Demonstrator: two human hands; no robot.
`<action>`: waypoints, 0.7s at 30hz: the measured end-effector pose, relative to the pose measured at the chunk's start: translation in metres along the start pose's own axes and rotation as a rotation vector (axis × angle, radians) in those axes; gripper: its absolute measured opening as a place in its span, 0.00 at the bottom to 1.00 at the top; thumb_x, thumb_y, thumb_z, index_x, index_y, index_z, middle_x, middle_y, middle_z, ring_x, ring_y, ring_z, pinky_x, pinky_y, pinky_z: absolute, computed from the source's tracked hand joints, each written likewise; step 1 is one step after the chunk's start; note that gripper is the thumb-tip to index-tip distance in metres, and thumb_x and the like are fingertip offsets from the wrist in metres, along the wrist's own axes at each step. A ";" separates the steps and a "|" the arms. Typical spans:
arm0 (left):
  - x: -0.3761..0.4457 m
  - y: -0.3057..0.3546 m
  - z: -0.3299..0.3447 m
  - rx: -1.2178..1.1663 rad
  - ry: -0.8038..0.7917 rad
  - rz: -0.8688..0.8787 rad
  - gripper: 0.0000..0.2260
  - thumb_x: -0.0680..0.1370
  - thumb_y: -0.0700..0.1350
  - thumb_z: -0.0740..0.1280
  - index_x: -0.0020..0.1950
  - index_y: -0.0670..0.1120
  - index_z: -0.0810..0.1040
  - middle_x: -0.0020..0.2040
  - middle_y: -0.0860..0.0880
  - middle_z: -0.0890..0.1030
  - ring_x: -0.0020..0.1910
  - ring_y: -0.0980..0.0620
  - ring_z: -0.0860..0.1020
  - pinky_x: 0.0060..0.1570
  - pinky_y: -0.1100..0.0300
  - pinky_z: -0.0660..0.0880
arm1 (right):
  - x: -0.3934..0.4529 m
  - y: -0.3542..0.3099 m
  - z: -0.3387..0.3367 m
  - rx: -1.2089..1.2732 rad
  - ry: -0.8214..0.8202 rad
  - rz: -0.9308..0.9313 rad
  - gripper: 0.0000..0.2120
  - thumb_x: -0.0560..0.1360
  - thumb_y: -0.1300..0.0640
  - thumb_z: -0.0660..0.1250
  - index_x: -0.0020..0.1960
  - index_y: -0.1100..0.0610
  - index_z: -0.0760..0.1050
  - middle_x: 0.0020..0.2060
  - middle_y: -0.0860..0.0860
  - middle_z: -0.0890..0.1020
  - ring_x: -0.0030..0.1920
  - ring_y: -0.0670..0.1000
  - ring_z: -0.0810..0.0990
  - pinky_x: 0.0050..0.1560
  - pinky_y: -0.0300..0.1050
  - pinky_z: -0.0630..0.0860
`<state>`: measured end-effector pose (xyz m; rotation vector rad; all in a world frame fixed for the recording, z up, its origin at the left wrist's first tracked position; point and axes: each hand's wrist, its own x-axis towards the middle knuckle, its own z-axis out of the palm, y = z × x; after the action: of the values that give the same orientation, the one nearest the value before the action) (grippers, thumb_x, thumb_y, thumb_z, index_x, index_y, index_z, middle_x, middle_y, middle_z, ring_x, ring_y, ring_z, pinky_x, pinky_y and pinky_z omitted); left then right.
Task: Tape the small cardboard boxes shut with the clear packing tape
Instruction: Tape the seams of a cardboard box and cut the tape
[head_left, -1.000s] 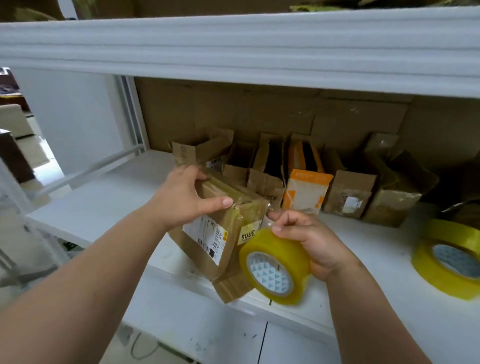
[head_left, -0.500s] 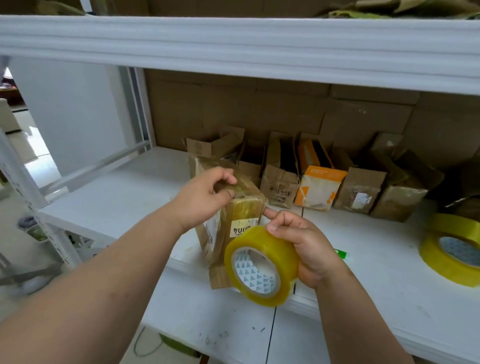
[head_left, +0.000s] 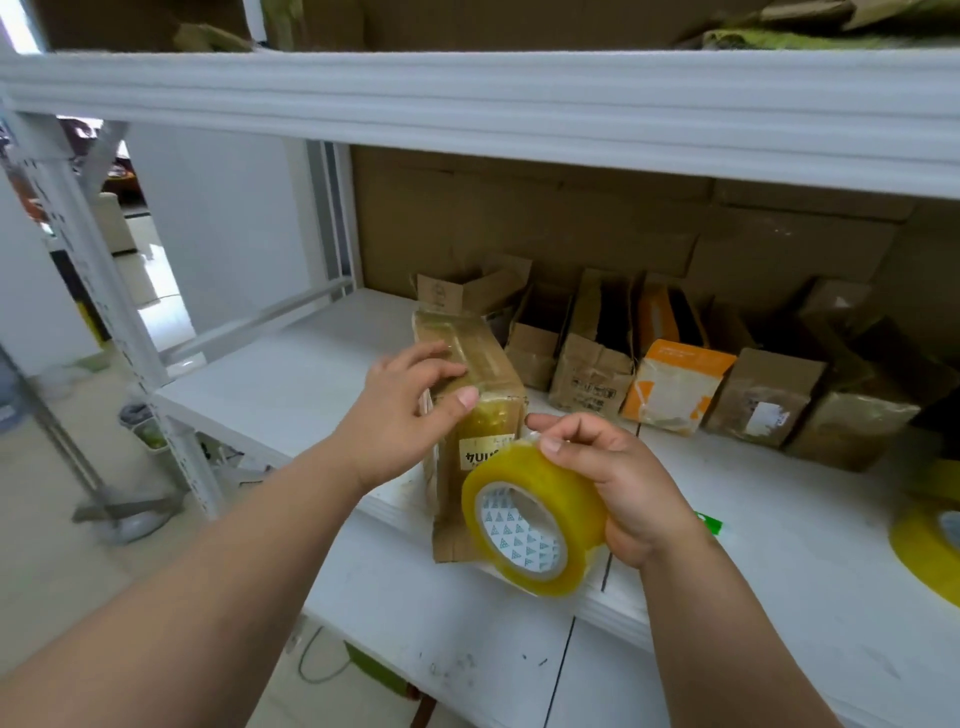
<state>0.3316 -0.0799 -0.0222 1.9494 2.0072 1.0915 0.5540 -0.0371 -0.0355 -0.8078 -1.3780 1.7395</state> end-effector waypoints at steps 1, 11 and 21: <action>-0.004 0.003 0.001 -0.021 0.024 -0.014 0.29 0.75 0.70 0.57 0.71 0.57 0.72 0.75 0.55 0.65 0.74 0.53 0.61 0.73 0.51 0.61 | -0.001 -0.001 -0.003 -0.012 -0.009 0.000 0.03 0.64 0.59 0.73 0.37 0.56 0.80 0.53 0.50 0.85 0.50 0.52 0.84 0.48 0.49 0.81; -0.029 0.045 0.006 0.026 0.308 -0.008 0.14 0.77 0.59 0.65 0.57 0.52 0.79 0.57 0.54 0.75 0.57 0.57 0.70 0.57 0.57 0.72 | -0.016 -0.009 -0.014 -0.116 -0.133 -0.018 0.03 0.70 0.61 0.72 0.39 0.55 0.80 0.35 0.52 0.81 0.37 0.50 0.80 0.38 0.44 0.78; -0.028 0.017 -0.006 -0.253 0.653 -0.550 0.30 0.73 0.54 0.72 0.72 0.61 0.65 0.75 0.51 0.60 0.74 0.44 0.60 0.69 0.44 0.64 | -0.023 -0.010 -0.007 -0.205 -0.139 -0.029 0.08 0.75 0.60 0.72 0.38 0.51 0.82 0.38 0.53 0.82 0.41 0.53 0.79 0.45 0.51 0.77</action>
<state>0.3461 -0.1100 -0.0191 0.8769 2.3202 1.8373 0.5733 -0.0520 -0.0265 -0.7833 -1.6736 1.6774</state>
